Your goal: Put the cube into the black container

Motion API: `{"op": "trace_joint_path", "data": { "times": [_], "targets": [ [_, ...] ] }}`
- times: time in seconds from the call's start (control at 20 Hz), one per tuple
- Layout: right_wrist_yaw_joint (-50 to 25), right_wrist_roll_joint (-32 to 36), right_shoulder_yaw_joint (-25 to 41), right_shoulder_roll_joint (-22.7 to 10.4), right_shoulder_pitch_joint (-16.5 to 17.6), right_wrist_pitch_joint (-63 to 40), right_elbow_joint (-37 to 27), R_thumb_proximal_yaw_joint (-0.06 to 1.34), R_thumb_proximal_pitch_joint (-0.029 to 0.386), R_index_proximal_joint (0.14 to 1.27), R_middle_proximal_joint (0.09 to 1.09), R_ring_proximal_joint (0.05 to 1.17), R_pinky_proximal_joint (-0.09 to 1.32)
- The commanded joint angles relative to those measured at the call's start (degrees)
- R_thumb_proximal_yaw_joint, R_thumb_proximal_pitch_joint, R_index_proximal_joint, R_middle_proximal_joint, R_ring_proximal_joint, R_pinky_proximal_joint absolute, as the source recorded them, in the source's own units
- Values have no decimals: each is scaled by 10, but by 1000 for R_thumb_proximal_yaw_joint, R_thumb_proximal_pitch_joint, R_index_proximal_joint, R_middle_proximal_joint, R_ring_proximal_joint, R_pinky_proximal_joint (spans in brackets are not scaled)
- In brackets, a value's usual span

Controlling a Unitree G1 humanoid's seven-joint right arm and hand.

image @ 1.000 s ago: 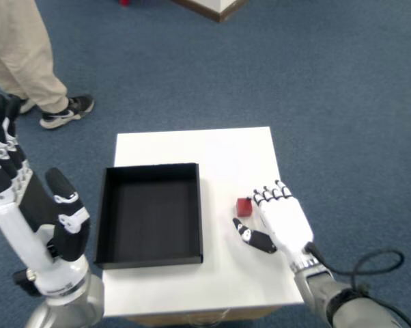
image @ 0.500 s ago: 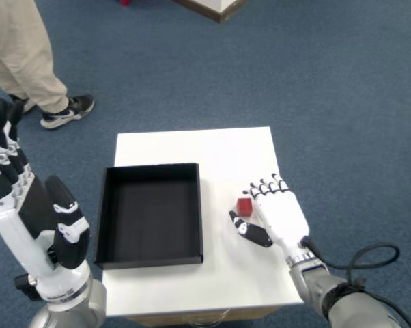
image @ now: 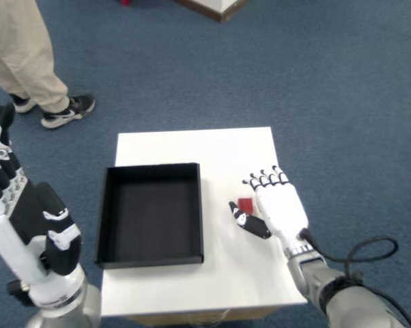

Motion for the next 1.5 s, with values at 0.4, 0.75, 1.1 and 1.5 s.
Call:
{"op": "trace_joint_path", "data": {
  "times": [0.4,0.75,1.1,1.5],
  "targets": [
    [71,20,-14,-11,-24,46,12,308,140,384,258,214,39],
    [94,20,-13,-21,-10,56,12,270,135,378,258,210,22],
    [110,18,-9,-18,-8,66,11,238,133,378,255,205,17],
    [110,8,2,-12,-9,66,10,235,133,383,254,204,25]
  ]
}}
